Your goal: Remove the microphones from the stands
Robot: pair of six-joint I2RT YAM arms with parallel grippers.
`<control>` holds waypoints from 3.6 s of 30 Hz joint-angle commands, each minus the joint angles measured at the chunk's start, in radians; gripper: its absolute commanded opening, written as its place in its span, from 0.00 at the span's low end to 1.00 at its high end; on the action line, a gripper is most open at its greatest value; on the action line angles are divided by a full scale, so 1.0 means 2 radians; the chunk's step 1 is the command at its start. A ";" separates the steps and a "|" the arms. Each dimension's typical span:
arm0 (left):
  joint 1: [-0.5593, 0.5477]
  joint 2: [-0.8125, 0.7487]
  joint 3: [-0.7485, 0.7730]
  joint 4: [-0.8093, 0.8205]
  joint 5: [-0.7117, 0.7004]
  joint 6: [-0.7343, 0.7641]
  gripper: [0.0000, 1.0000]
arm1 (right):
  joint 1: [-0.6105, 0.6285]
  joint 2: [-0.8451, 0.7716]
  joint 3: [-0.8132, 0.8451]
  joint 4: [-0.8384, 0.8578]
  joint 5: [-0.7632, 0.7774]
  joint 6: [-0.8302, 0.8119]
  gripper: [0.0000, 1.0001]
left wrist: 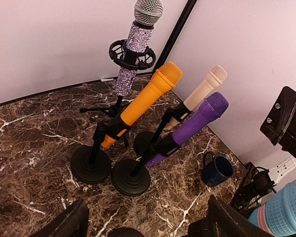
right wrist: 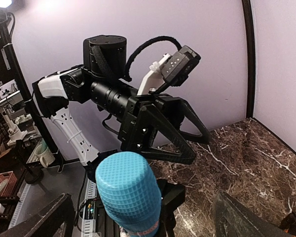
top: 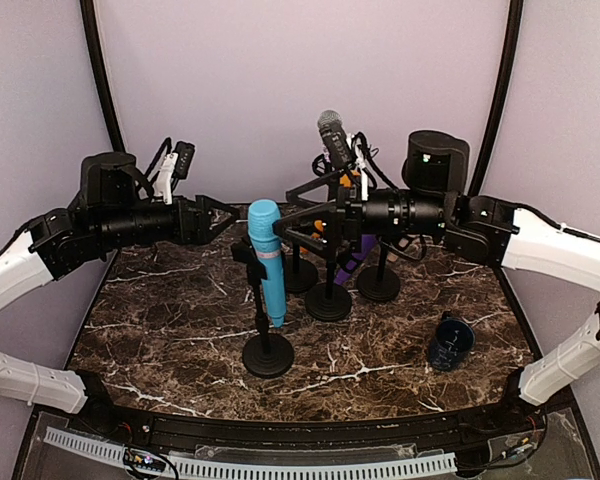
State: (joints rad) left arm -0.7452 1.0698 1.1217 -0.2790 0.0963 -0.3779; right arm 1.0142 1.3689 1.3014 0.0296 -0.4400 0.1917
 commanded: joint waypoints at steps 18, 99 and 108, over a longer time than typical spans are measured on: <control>-0.073 0.019 0.040 -0.024 0.024 0.076 0.85 | 0.055 0.055 0.071 -0.013 0.072 -0.026 0.82; -0.086 0.017 -0.159 -0.030 -0.011 0.063 0.86 | 0.064 0.075 -0.050 0.052 0.094 -0.045 0.38; -0.086 0.017 -0.172 -0.022 -0.016 0.059 0.86 | 0.066 0.076 -0.068 0.076 0.102 -0.032 0.39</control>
State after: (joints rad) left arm -0.9119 1.0775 0.8371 -0.1558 0.0528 -0.2832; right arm 1.1385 1.5173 1.1889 0.1383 -0.2600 0.1074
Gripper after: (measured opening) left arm 0.859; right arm 0.443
